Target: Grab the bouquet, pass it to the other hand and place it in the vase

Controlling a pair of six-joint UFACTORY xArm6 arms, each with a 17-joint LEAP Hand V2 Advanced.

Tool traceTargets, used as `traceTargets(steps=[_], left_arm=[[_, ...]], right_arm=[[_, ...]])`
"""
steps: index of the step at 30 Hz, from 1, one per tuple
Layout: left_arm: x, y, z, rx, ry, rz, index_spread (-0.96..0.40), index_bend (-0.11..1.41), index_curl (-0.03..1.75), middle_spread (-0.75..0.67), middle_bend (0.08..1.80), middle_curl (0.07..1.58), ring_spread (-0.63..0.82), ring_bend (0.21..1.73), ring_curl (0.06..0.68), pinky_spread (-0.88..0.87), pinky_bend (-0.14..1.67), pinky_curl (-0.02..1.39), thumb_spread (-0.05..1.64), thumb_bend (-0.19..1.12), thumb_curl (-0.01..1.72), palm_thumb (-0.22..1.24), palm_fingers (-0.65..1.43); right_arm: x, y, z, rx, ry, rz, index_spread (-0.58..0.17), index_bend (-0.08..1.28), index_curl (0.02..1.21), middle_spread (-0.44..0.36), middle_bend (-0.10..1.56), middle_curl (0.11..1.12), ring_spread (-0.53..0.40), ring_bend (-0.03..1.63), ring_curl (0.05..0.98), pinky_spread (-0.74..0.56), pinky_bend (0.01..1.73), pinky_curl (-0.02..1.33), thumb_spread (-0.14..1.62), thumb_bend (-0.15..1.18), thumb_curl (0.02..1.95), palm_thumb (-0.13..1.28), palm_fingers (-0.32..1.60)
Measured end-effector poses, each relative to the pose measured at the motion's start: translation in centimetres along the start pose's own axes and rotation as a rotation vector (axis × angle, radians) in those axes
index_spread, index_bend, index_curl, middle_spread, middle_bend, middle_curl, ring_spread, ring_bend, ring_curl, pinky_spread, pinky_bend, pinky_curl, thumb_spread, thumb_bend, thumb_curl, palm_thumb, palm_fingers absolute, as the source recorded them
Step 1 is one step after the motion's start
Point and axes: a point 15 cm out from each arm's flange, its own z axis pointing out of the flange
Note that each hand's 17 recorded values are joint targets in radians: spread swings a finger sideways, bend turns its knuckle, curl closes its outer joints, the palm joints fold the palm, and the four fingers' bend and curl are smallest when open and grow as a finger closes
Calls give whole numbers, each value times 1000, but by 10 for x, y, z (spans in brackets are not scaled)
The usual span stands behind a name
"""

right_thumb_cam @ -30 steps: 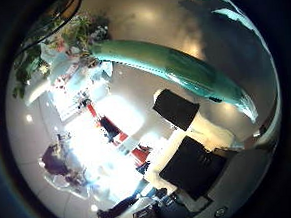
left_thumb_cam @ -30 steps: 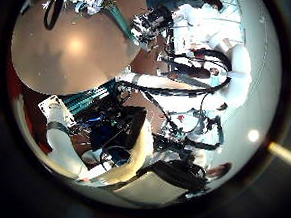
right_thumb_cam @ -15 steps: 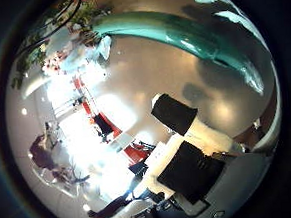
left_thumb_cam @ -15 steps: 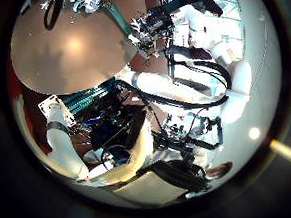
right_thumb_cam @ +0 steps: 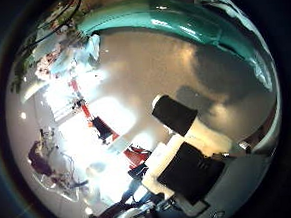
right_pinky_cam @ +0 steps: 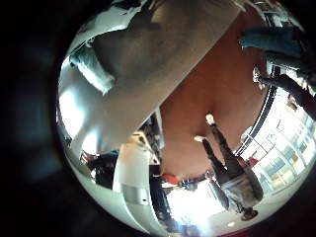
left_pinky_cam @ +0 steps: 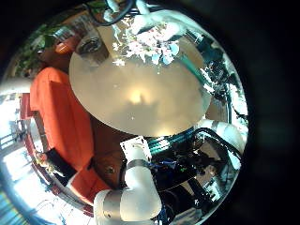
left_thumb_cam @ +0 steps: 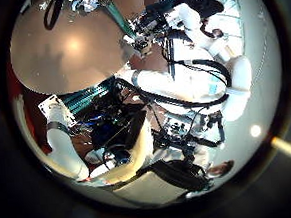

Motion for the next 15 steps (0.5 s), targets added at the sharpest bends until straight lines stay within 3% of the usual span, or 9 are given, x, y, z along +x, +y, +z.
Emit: traceTargets(steps=[6, 8, 11, 15], left_arm=[[0, 0, 0, 0, 2, -3, 27, 193, 399, 457, 189, 305, 594, 401, 208, 571, 181, 242, 1118, -22, 302, 251, 98], [-1, 0, 0, -2, 1, -5, 27, 192, 399, 456, 191, 306, 594, 400, 208, 571, 180, 242, 1118, -22, 302, 251, 99], [-1, 0, -1, 2, 4, -10, 27, 194, 400, 456, 190, 307, 594, 399, 208, 570, 179, 242, 1118, -22, 302, 251, 100], [-2, 0, -1, 3, 4, -14, 27, 194, 401, 452, 189, 307, 594, 398, 208, 570, 179, 242, 1118, -22, 302, 251, 100]], right_arm=[[-14, -12, 8, 0, 25, -16, -315, 203, 456, -155, 608, 546, -253, 1055, 311, -88, 840, 4, 1075, -8, 416, 621, 726], [-16, -14, 9, -1, 44, -17, -362, 213, 478, -191, 633, 574, -277, 1103, 341, -233, 950, 30, 1060, -6, 430, 674, 896], [-11, -16, 6, -4, 93, -12, -424, 344, 558, -231, 711, 634, -287, 1136, 379, -353, 1068, 93, 1036, 1, 452, 750, 1166], [-5, -26, 1, 34, 155, -9, -473, 518, 696, -275, 849, 729, -279, 1211, 443, -355, 1256, 193, 996, 3, 482, 855, 1216]])
